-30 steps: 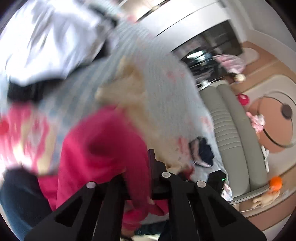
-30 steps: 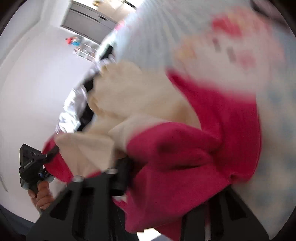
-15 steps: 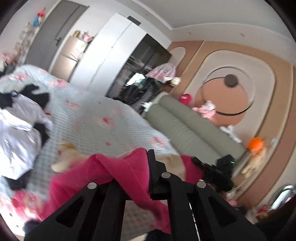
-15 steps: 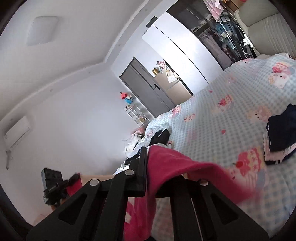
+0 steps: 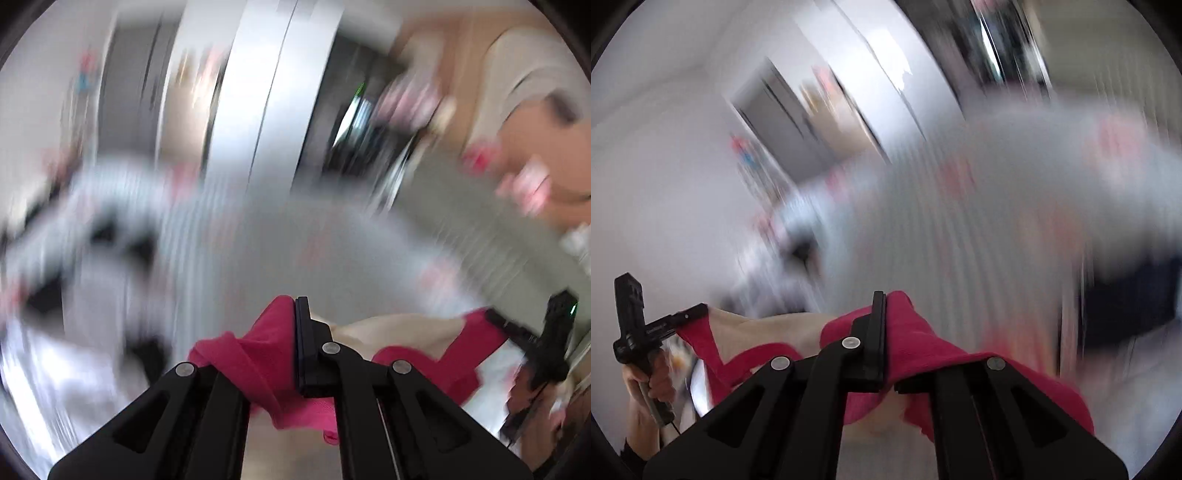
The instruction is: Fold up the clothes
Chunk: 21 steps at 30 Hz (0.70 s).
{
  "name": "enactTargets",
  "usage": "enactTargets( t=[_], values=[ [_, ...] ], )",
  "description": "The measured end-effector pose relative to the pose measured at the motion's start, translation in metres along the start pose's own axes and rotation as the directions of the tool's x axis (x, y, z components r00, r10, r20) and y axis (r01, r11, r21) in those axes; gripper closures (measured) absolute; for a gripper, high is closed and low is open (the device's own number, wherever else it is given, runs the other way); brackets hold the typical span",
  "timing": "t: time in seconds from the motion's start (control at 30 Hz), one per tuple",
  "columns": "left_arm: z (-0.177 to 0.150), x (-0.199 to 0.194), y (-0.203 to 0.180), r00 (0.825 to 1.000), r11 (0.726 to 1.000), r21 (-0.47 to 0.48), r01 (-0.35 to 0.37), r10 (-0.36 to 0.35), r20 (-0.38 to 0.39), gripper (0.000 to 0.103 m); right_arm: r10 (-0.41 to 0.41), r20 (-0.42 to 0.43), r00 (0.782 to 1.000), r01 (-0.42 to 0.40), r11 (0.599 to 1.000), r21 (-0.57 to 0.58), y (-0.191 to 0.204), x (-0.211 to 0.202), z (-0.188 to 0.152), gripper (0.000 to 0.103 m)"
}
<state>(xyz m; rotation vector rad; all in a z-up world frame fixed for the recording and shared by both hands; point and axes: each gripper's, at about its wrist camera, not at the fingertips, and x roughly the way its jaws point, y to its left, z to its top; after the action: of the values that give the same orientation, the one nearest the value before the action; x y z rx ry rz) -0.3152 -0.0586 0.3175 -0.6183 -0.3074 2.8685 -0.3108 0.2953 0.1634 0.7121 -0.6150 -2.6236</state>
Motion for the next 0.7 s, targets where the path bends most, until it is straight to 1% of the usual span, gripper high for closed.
enactTargets(
  t=[0.03,0.07,0.1,0.13,0.2,0.23,0.27,0.33,0.4,0.47,0.53,0.57,0.6,0.63,0.67,0.7],
  values=[
    [0.034,-0.028,-0.016,0.995,0.999,0.026,0.023,-0.025,0.101,0.100,0.045,0.110,0.993,-0.042,0.999,-0.031,0.021,-0.024,0.039,0.102],
    [0.060,-0.057,-0.029,0.982,0.998,0.053,0.028,-0.038,0.185,0.100,0.090,0.209,0.974,-0.078,0.995,-0.067,0.041,-0.048,0.073,0.102],
    [0.080,-0.084,-0.040,0.968,0.997,0.074,0.027,-0.044,0.246,0.100,0.122,0.277,0.953,-0.096,0.990,-0.104,0.060,-0.072,0.093,0.102],
    [0.091,-0.103,-0.045,0.960,0.996,0.086,0.027,-0.049,0.276,0.100,0.130,0.324,0.937,-0.089,0.986,-0.138,0.074,-0.092,0.102,0.102],
    [0.092,-0.125,-0.044,0.956,0.996,0.086,0.025,-0.049,0.290,0.100,0.145,0.407,0.902,-0.068,0.978,-0.198,0.099,-0.129,0.117,0.102],
    [0.081,-0.125,-0.038,0.960,0.997,0.073,0.031,-0.050,0.275,0.100,0.139,0.421,0.896,-0.054,0.977,-0.207,0.104,-0.139,0.115,0.102],
    [0.070,-0.126,-0.031,0.964,0.997,0.060,0.037,-0.052,0.260,0.100,0.134,0.424,0.896,-0.048,0.977,-0.208,0.106,-0.146,0.109,0.102],
    [0.046,-0.126,-0.018,0.972,0.998,0.033,0.049,-0.055,0.226,0.100,0.125,0.399,0.908,-0.054,0.981,-0.185,0.100,-0.151,0.087,0.101],
    [-0.002,-0.109,0.005,0.987,0.997,-0.033,0.063,-0.058,0.148,0.100,0.115,0.341,0.933,-0.072,0.988,-0.137,0.081,-0.151,0.055,0.101],
    [-0.062,-0.091,0.025,0.996,0.992,-0.108,0.069,-0.063,0.058,0.100,0.095,0.282,0.955,-0.077,0.994,-0.074,0.060,-0.146,0.015,0.100],
    [-0.140,-0.066,0.047,0.997,0.978,-0.203,0.049,-0.062,-0.053,0.100,0.035,0.206,0.978,-0.034,0.999,-0.008,0.029,-0.135,-0.041,0.100],
    [-0.180,-0.050,0.058,0.991,0.969,-0.246,0.032,-0.063,-0.118,0.100,0.006,0.166,0.986,-0.011,1.000,0.024,0.014,-0.129,-0.069,0.100],
    [-0.222,-0.031,0.070,0.979,0.953,-0.302,-0.003,-0.059,-0.196,0.100,-0.029,0.118,0.993,0.023,0.998,0.054,-0.002,-0.121,-0.097,0.100],
    [-0.264,-0.012,0.083,0.960,0.934,-0.354,-0.042,-0.061,-0.272,0.100,-0.084,0.052,0.995,0.079,0.993,0.083,-0.020,-0.108,-0.128,0.100],
    [-0.306,0.008,0.096,0.933,0.911,-0.403,-0.089,-0.065,-0.354,0.100,-0.136,-0.016,0.991,0.137,0.985,0.107,-0.039,-0.096,-0.159,0.100],
    [-0.350,0.029,0.108,0.889,0.882,-0.446,-0.153,-0.074,-0.452,0.100,-0.175,-0.085,0.981,0.186,0.974,0.132,-0.056,-0.083,-0.188,0.100]
  ],
)
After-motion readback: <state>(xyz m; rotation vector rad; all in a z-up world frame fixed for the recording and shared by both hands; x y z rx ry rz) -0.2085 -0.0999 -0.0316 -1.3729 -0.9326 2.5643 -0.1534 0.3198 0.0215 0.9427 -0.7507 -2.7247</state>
